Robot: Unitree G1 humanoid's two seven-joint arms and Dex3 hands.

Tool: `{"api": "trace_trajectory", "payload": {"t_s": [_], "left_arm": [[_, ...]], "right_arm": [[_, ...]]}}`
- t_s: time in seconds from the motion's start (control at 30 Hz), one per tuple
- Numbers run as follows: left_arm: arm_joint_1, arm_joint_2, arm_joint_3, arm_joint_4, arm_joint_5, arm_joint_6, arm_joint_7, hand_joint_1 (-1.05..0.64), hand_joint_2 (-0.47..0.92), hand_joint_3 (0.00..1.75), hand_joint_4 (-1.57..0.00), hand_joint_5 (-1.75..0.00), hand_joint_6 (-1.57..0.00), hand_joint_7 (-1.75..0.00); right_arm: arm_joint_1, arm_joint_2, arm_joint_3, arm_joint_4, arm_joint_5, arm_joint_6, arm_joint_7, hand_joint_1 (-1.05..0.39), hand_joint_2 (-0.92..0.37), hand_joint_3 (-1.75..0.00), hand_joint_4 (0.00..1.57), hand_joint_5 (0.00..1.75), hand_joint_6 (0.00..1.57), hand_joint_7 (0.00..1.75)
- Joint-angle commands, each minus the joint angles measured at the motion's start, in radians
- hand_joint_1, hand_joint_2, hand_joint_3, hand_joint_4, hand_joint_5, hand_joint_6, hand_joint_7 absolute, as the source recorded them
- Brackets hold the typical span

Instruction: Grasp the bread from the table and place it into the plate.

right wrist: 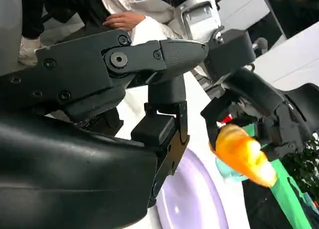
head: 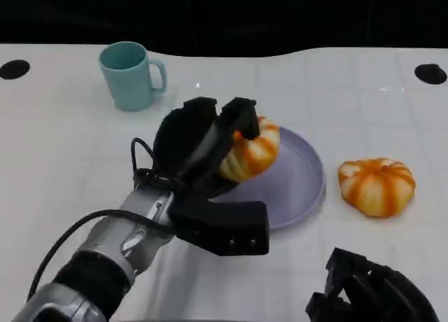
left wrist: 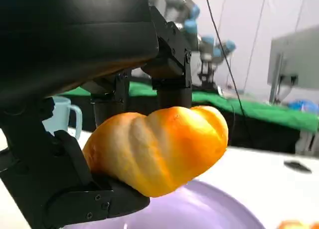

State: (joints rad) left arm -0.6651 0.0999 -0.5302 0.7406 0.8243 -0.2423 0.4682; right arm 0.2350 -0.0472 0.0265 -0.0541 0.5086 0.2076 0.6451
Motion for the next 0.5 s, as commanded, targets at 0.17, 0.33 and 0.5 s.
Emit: {"api": "trace_trajectory", "payload": {"t_s": [0.17, 0.33, 0.5], "left_arm": [[-0.047, -0.005, -0.019, 0.049, -0.020, 0.016, -0.145, -0.28, 0.87, 0.16, -0.76, -1.52, -0.98, -0.26], [-0.062, 0.000, -0.043, 0.035, 0.002, 0.077, -0.232, -0.39, 0.92, 0.09, -0.59, -1.31, -0.70, -0.01], [-0.073, 0.009, -0.068, 0.009, 0.022, 0.143, -0.325, -0.72, 0.92, 0.18, -0.43, -0.21, -0.30, 0.00]], "right_arm": [[0.013, -0.008, 0.000, 0.009, 0.000, -0.024, 0.022, -0.73, -0.92, -0.22, 0.87, 1.62, 0.78, 1.39], [0.003, -0.009, -0.002, 0.021, 0.000, -0.031, 0.034, -0.74, -0.92, -0.23, 0.87, 1.65, 0.79, 1.42], [-0.002, -0.002, -0.004, 0.017, 0.002, -0.025, 0.021, -0.74, -0.92, -0.21, 0.87, 1.64, 0.78, 1.40]]}}
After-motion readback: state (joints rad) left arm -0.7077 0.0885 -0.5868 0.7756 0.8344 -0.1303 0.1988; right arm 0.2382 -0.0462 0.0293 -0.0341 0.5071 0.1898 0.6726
